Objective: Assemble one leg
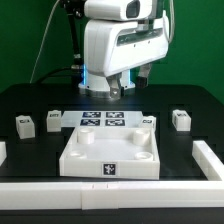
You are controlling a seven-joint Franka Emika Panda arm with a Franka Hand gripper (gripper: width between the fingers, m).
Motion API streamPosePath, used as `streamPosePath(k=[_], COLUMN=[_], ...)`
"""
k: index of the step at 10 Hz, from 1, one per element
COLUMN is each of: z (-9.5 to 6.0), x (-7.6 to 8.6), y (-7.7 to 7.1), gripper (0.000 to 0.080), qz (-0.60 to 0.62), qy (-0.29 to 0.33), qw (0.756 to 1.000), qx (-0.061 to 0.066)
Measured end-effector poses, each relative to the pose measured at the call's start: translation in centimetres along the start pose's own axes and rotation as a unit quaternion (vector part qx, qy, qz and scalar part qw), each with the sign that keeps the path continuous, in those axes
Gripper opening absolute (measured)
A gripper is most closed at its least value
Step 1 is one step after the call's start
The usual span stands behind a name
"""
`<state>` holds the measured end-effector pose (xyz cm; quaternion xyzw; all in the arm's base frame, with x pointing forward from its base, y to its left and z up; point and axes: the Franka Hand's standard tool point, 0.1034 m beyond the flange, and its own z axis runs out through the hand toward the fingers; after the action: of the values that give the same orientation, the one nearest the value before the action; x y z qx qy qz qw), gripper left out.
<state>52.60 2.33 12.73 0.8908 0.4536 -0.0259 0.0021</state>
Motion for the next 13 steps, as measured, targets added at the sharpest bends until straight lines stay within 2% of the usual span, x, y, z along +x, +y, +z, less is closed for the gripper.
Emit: streamPosePath(k=[8,10,12,13], z=[0.2,1.6,3.1,3.9], x=[-0.1,-1.2,-2.4,-3.0], y=[-0.1,-0.7,-1.1,-1.3], gripper=[0.0650,0.0650,0.0650,0.0650], qz=[-0.002,-0.052,-0.116,-0.144], qy=[-0.001,0.002,0.013,0.011], qw=[1.000,0.999,0.993,0.990], qx=[0.002,0.002,-0.009,-0.005])
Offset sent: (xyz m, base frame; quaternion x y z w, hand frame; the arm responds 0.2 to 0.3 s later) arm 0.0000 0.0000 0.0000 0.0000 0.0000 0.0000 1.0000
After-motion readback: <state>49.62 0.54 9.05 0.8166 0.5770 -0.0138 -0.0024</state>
